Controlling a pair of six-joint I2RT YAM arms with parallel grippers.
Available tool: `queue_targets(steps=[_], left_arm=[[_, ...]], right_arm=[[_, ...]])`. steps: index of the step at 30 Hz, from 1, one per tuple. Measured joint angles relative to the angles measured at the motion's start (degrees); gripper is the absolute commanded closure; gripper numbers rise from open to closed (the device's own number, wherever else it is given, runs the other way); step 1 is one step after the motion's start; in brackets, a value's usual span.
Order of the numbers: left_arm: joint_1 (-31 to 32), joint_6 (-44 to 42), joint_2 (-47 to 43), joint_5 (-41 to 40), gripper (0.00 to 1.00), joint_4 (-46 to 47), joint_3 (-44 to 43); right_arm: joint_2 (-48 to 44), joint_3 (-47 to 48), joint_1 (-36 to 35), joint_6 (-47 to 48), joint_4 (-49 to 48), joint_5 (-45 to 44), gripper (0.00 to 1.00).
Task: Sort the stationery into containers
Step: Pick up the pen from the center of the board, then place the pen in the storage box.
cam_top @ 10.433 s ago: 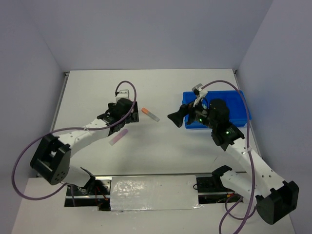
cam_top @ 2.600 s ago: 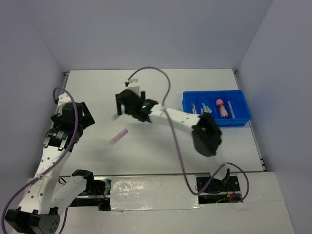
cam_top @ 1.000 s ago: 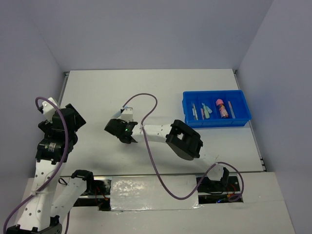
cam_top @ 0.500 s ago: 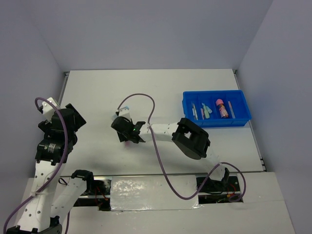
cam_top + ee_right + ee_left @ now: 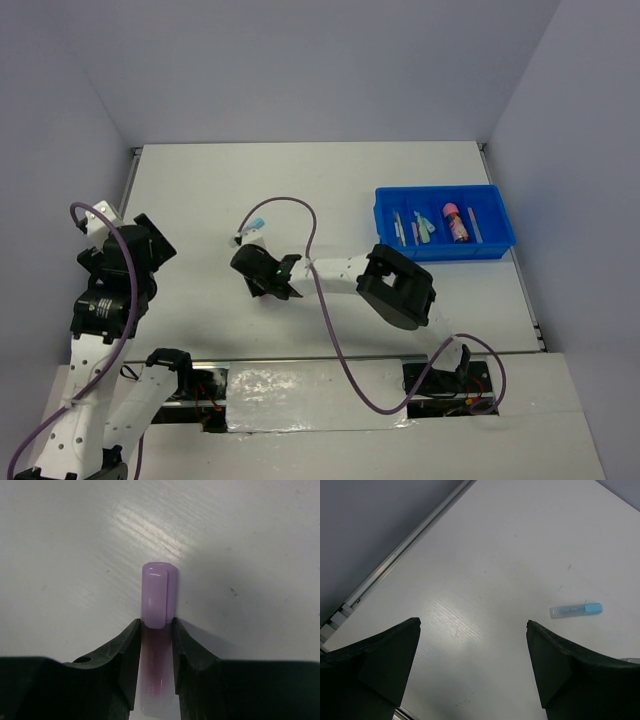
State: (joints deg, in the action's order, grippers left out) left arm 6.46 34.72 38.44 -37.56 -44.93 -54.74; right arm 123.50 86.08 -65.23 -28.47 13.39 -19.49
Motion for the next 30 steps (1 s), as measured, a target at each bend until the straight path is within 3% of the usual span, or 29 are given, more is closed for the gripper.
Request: queue_targets(steps=[3,8,13,18,24,27,30], left_arm=[[0.0,-0.1,-0.3,0.1,0.01,0.0,0.0],[0.0,-0.3,-0.3,0.9,0.01,0.2,0.0],[0.0,-0.3,-0.4,1.7,0.01,0.4,0.0],[0.0,-0.3,-1.3,2.0,0.01,0.4,0.0],[0.0,-0.4,-2.8,2.4,0.01,0.5,0.0],[0.0,-0.5,-3.9,3.0,0.01,0.9,0.2],[0.0,-1.0,-4.0,3.8,0.01,1.6,0.2]], right_arm=[[-4.2,-7.0,1.3,3.1,-5.7,5.4,1.00],[-13.2,-14.8,5.7,11.6,-0.6,7.3,1.00],[-22.2,-14.6,18.2,21.6,5.6,5.7,1.00],[-30.0,-10.6,32.0,30.7,13.7,-5.8,1.00],[-27.8,-1.9,51.2,33.0,19.5,-25.0,1.00],[-26.6,-3.1,58.5,38.2,15.6,-32.8,1.00],[-27.0,-11.6,60.8,50.4,0.9,-39.2,1.00]])
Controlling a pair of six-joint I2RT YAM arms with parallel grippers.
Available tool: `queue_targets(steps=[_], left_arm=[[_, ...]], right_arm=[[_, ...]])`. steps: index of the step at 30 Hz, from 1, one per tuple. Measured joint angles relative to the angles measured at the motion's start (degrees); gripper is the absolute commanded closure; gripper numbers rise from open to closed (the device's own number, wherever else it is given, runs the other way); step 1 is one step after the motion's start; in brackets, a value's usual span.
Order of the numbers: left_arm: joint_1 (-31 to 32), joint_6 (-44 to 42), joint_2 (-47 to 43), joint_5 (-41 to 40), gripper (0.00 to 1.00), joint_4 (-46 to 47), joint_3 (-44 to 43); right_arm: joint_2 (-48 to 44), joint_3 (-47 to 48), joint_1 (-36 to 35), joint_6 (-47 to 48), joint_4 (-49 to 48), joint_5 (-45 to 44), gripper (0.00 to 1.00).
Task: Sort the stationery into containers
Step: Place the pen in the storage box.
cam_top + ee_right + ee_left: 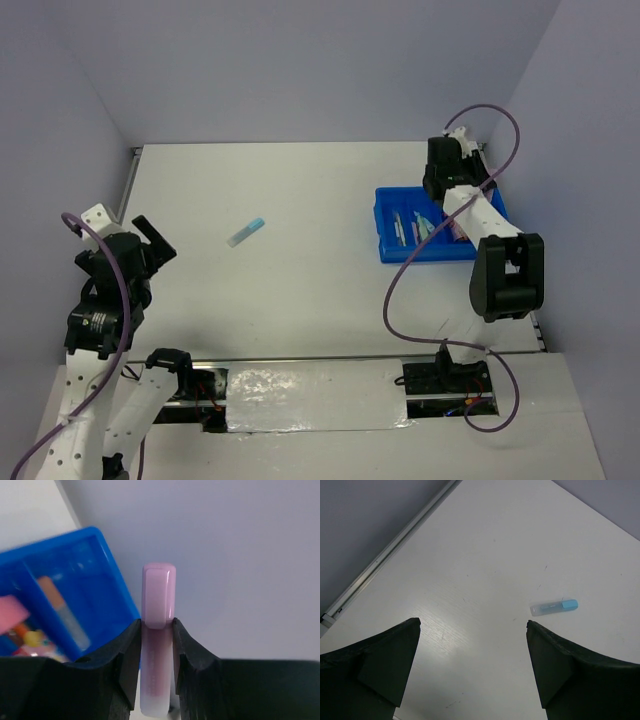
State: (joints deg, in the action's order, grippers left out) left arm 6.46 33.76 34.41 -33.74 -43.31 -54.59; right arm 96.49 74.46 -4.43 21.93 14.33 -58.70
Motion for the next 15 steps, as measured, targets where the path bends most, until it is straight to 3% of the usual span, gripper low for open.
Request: queue_targets(steps=[3,9,15], left_arm=[[0.0,-0.5,0.7,0.9,0.01,0.5,0.0],[0.3,-0.7,1.9,2.0,0.01,0.9,0.1],[1.0,-0.8,1.9,2.2,0.01,1.0,0.2]], right_arm=[[1.4,-5.8,0.2,11.9,-11.8,-2.6,1.00],[6.7,-5.6,1.0,24.5,-25.9,-4.7,1.00],[10.1,-5.4,2.5,27.6,-32.1,-5.7,1.00]])
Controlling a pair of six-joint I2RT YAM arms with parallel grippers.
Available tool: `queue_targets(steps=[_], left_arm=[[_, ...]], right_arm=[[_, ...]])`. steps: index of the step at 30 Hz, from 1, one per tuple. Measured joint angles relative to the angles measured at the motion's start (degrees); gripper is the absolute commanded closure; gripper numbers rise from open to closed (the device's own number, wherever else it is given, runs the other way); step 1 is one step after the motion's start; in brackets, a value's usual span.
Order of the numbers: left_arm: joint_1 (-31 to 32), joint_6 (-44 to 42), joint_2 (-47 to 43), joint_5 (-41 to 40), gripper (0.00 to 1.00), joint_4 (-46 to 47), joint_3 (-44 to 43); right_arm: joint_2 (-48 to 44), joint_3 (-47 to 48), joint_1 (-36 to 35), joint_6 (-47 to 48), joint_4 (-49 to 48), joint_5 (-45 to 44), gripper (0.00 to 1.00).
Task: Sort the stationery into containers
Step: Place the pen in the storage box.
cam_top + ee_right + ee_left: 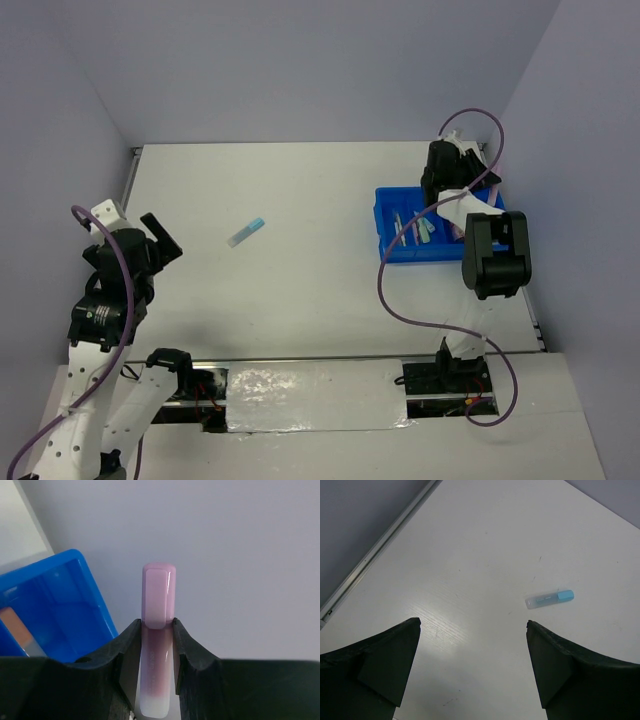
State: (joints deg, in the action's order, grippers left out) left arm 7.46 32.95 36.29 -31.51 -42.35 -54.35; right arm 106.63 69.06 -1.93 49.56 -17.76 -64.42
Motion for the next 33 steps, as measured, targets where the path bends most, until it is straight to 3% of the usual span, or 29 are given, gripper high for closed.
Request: queue_targets(steps=[6,8,13,15,16,17,22,24,26,28,33], left_arm=[[0.7,0.0,0.0,0.0,0.01,0.0,0.0],[1.0,0.0,0.1,0.0,0.01,0.0,0.0],[1.1,-0.1,0.7,0.0,0.01,0.0,0.0],[1.1,-0.2,0.7,0.0,0.01,0.0,0.0],[1.1,-0.2,0.7,0.0,0.01,0.1,0.0],[1.2,-0.2,0.7,0.0,0.01,0.1,0.0],[1.4,-0.3,0.7,0.0,0.01,0.2,0.0],[1.4,-0.5,0.7,0.0,0.01,0.3,0.0],[1.5,-1.1,0.6,0.0,0.01,0.4,0.0],[1.7,-1.3,0.5,0.0,0.01,0.4,0.0],[1.8,-1.3,0.5,0.0,0.01,0.4,0.0]], right_arm=[[2.4,0.9,0.5,-3.8,1.7,-0.5,0.90],[3.4,0.9,0.5,-5.3,2.8,-0.6,0.98],[4.1,0.9,0.7,-9.4,6.0,-0.5,0.94],[4.1,0.9,0.8,-10.5,6.7,-0.5,0.86],[4.2,0.9,0.9,-11.1,7.1,-0.5,0.71],[4.2,0.9,0.9,-11.5,7.5,-0.5,0.65],[4.4,0.9,1.2,-13.6,9.2,-0.7,0.58],[4.5,0.8,1.2,-14.1,9.7,-0.8,0.51],[4.6,0.8,1.2,-14.7,10.1,-0.8,0.36],[4.6,0.8,1.2,-15.3,10.5,-0.9,0.27],[4.6,0.9,1.2,-17.2,12.5,-0.9,0.19]])
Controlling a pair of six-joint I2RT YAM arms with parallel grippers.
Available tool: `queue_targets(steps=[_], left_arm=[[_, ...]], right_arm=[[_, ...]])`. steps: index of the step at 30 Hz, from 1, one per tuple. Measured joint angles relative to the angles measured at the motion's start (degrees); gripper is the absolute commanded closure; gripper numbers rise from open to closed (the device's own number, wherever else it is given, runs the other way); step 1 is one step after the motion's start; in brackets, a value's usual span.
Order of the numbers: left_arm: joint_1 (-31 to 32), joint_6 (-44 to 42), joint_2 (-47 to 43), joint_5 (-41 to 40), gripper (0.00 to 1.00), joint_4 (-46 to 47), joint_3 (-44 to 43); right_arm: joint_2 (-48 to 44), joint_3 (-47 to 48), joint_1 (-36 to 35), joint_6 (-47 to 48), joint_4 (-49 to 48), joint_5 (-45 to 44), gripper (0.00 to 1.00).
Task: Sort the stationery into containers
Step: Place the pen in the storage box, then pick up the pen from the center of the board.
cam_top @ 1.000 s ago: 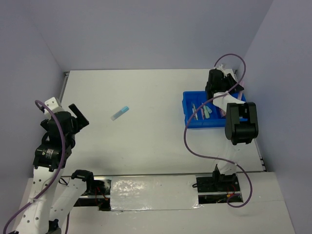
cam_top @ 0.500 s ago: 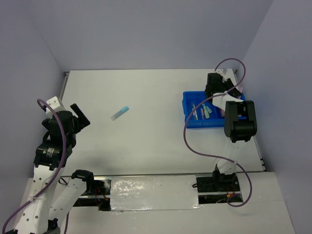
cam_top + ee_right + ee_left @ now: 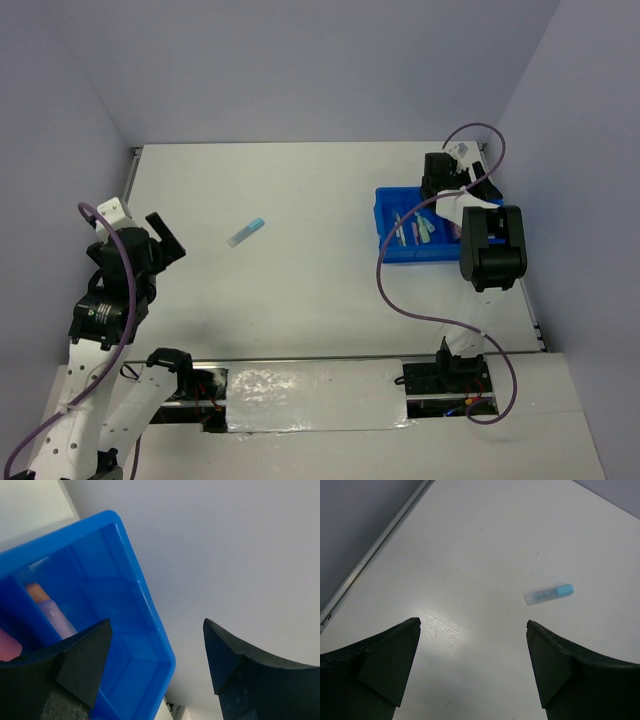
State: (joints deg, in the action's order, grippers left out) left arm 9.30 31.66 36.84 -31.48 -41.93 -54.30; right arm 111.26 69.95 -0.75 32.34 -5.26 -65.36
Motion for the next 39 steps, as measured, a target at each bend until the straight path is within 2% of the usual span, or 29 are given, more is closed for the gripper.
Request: queue_targets(steps=[4,5,6,9,12,17,20,21,23,27,31,36,38,39], left_arm=[[0.0,-0.3,0.1,0.4,0.01,0.3,0.3],[0.0,-0.5,0.3,1.1,0.01,0.7,0.5],[0.0,-1.1,0.6,2.1,0.01,1.6,0.9],[0.0,-3.1,4.4,7.6,0.01,4.0,1.3],[0.0,-4.5,14.0,12.9,0.03,4.7,-0.5],[0.2,-5.4,37.1,20.7,0.02,5.0,-12.2],[0.3,-7.7,54.8,24.0,0.02,3.8,-26.5],[0.4,-8.5,60.1,24.7,0.02,5.0,-30.4],[0.5,-10.6,66.7,25.5,0.01,9.3,-32.3],[0.7,-15.1,72.4,28.0,0.01,11.0,-28.2],[1.4,-19.1,75.7,29.6,0.01,13.4,-26.6],[3.6,-22.6,76.4,27.9,0.03,15.7,-23.7],[4.2,-22.7,76.9,27.5,0.07,16.4,-24.1],[4.6,-22.7,77.2,27.5,0.15,16.5,-24.5]], right_arm=[[0.6,5.1,-0.3,-7.4,9.8,1.6,0.18],[0.7,8.0,-0.4,-10.8,14.3,3.0,0.15],[0.7,11.3,-0.7,-14.3,18.7,4.8,0.01],[0.0,21.4,-2.3,-23.8,29.1,12.0,0.00],[-6.7,22.2,-5.7,-31.0,33.1,21.6,0.00],[-28.4,11.8,-15.7,-38.1,33.2,36.6,0.00],[-41.1,3.4,-21.9,-41.5,32.8,46.8,0.00],[-44.4,0.7,-23.7,-42.6,32.3,49.9,0.00],[-49.5,-5.6,-28.2,-45.1,31.5,54.5,0.00],[-58.2,-22.8,-39.4,-51.0,28.7,62.7,0.00],[-64.6,-33.6,-43.2,-55.9,28.3,68.0,0.00],[-69.7,-35.6,-43.7,-58.1,28.0,70.0,0.00],[-72.1,-35.5,-43.8,-58.1,27.8,70.6,0.00],[-73.1,-35.5,-43.8,-58.1,27.8,70.6,0.00]])
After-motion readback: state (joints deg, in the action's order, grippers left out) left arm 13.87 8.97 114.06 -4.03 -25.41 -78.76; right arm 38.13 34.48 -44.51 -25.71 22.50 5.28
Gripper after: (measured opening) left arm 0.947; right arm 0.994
